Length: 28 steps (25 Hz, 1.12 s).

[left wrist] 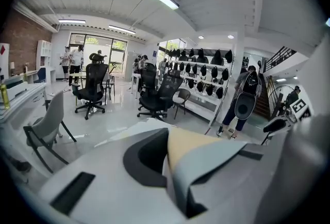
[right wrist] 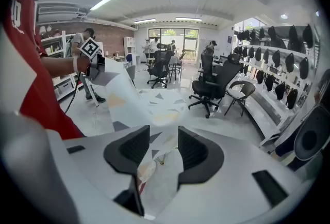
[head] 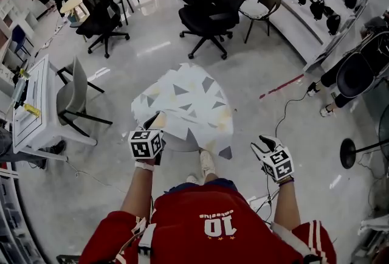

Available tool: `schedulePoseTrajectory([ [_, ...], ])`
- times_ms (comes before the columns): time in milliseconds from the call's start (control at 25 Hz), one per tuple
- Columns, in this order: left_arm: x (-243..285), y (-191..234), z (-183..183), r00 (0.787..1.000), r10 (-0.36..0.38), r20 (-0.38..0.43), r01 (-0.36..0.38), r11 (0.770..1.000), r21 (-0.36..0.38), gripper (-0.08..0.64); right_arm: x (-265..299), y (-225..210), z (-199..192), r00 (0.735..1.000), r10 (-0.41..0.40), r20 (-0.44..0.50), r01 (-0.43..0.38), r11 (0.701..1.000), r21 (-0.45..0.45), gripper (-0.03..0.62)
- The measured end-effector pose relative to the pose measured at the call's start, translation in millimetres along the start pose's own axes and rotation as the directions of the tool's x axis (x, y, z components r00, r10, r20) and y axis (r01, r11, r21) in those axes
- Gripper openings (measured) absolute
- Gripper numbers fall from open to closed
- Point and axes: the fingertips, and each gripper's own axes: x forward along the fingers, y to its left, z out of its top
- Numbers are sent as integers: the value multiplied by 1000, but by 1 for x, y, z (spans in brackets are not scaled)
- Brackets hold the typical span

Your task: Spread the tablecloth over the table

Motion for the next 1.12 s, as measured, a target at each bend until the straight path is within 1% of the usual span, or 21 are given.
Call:
schedulePoseTrajectory([
  [80,2,-4,-5,1000,-2,-10,2,1000,11,11,2,1,7,1000,-3,24,3,1000,12,181],
  [360,7,-9,-16,999,4,-35,-2,999,49,15,6,23,40,993,37,111,-43,998,49,181],
  [520,10,-15,-22,999,4,-44,-2,998,57,18,4,18,76,979,63,196,-78,994,71,181],
  [640,10,-10,-30,998,13,-66,-9,998,58,25,12,17,106,962,86,259,-109,991,77,181],
  [800,9,-5,-35,995,42,-91,-36,997,66,33,18,21,149,937,118,330,-138,990,37,181],
  [920,6,-7,-41,993,53,-108,-47,997,62,48,18,23,174,919,154,362,-165,986,-3,181],
  [1040,2,-16,-50,989,36,-143,-26,997,75,110,14,21,186,908,193,372,-194,980,-34,181],
  [1120,-1,-20,-56,986,32,-164,-17,996,90,136,12,18,191,904,207,375,-205,978,-47,181],
])
